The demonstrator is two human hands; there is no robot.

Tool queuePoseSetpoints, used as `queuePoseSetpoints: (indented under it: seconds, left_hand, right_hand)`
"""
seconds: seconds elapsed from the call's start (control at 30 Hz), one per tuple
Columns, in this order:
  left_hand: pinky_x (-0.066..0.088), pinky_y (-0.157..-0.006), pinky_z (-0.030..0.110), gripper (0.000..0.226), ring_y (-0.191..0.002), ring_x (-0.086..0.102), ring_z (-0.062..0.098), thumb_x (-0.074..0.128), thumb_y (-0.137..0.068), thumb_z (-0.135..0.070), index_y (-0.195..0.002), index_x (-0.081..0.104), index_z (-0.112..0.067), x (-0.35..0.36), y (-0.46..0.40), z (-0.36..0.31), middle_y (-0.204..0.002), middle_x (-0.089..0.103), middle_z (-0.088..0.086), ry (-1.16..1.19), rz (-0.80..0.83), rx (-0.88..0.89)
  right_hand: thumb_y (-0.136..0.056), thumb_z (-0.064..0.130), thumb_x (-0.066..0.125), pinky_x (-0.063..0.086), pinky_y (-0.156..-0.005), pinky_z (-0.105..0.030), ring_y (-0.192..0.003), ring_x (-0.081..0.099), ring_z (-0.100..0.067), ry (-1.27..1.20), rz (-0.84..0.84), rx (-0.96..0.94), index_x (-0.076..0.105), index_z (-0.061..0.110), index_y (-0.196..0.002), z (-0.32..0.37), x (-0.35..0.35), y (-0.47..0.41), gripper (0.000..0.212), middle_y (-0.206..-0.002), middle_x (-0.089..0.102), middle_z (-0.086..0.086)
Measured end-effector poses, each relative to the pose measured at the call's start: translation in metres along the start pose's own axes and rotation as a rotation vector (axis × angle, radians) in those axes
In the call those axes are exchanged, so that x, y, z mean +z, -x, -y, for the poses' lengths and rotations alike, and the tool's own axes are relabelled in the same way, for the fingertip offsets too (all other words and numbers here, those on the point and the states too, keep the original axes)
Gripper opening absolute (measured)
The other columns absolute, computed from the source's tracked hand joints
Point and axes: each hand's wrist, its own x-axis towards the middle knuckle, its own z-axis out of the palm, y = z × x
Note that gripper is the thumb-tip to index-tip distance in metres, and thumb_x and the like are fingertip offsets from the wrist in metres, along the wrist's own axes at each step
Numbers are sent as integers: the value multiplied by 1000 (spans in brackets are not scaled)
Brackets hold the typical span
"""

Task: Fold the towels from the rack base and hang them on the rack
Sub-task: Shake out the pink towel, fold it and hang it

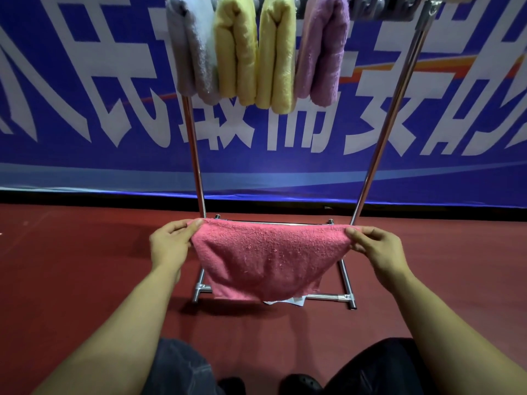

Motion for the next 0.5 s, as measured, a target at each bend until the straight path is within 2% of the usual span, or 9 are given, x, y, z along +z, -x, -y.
queuePoseSetpoints:
  seconds: [0.13,0.33,0.4,0.5]
  left_hand:
    - [60,-68,17,16,-65,70,1,68,-93,2,-109,69,1,0,-2,4,-90,72,10,55,32,-72]
    - [60,-62,17,20,-69,68,12,71,-91,0,-110,70,7,8,-1,8,-87,72,12,16,-12,-129]
    - [61,-62,19,21,-70,68,15,73,-89,0,-108,70,7,14,1,9,-86,72,13,27,-19,-160]
    - [62,-62,21,23,-73,70,19,76,-87,-1,-107,71,8,25,5,10,-87,74,14,38,-11,-182]
  right_hand:
    - [-90,12,75,63,-72,-26,-88,67,-29,-79,-18,38,77,1,-95,-3,3,-1,12,-96,76,-23]
    - [-91,16,76,51,-69,-33,-75,56,-24,36,-130,62,77,0,-92,-9,13,-8,16,-78,67,-15]
    - [-91,17,77,55,-61,-27,-66,61,-18,52,-164,59,76,5,-87,-5,17,-8,13,-76,69,-13]
    - [-91,13,77,53,-45,-19,-54,62,-10,28,-184,66,76,1,-91,-1,28,-6,12,-74,70,-11]
